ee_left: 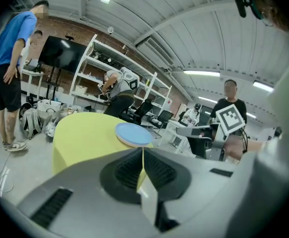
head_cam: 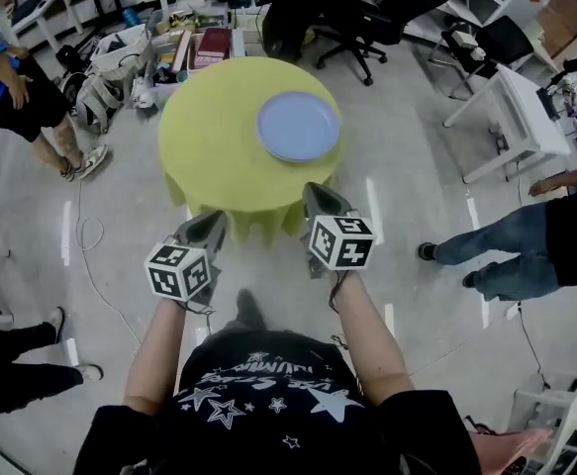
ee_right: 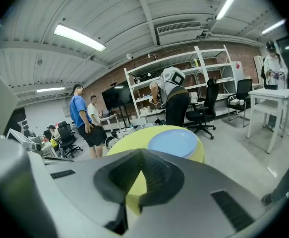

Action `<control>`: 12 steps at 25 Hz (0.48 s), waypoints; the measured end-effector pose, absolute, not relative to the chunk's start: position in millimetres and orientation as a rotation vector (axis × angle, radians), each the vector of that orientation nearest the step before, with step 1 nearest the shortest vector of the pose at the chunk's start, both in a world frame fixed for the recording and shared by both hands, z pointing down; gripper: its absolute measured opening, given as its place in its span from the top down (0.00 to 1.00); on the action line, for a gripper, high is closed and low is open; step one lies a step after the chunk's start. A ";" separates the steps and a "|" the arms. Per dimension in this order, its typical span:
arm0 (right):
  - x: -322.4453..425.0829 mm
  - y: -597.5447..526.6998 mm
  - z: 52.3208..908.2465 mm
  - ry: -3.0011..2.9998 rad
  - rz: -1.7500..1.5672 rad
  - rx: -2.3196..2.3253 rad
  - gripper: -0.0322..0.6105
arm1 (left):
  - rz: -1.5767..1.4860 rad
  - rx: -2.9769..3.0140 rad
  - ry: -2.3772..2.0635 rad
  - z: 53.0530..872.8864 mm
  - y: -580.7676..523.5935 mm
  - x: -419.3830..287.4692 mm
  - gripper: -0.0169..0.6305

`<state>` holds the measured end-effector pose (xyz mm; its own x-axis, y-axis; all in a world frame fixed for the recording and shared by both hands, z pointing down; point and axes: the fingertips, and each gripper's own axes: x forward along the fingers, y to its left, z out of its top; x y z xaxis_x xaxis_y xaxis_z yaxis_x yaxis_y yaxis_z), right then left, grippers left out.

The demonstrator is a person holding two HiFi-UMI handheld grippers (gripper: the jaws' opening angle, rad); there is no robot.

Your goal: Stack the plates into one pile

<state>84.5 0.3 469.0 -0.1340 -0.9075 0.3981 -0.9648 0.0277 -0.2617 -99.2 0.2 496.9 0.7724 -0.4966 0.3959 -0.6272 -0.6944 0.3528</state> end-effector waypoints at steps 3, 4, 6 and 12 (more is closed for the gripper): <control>80.1 9.4 467.4 -2.182 0.710 1.960 0.93 | 0.370 2.491 -0.857 495.8 10.4 -98.2 0.94; 79.0 13.4 465.8 -2.187 0.707 1.954 0.93 | 0.366 2.490 -0.859 494.2 14.8 -97.5 0.94; 79.1 22.9 460.5 -2.198 0.700 1.943 0.93 | 0.364 2.494 -0.863 489.2 26.0 -94.2 0.94; 79.0 47.6 451.4 -2.222 0.678 1.920 0.93 | 0.350 2.497 -0.882 480.4 54.1 -89.0 0.94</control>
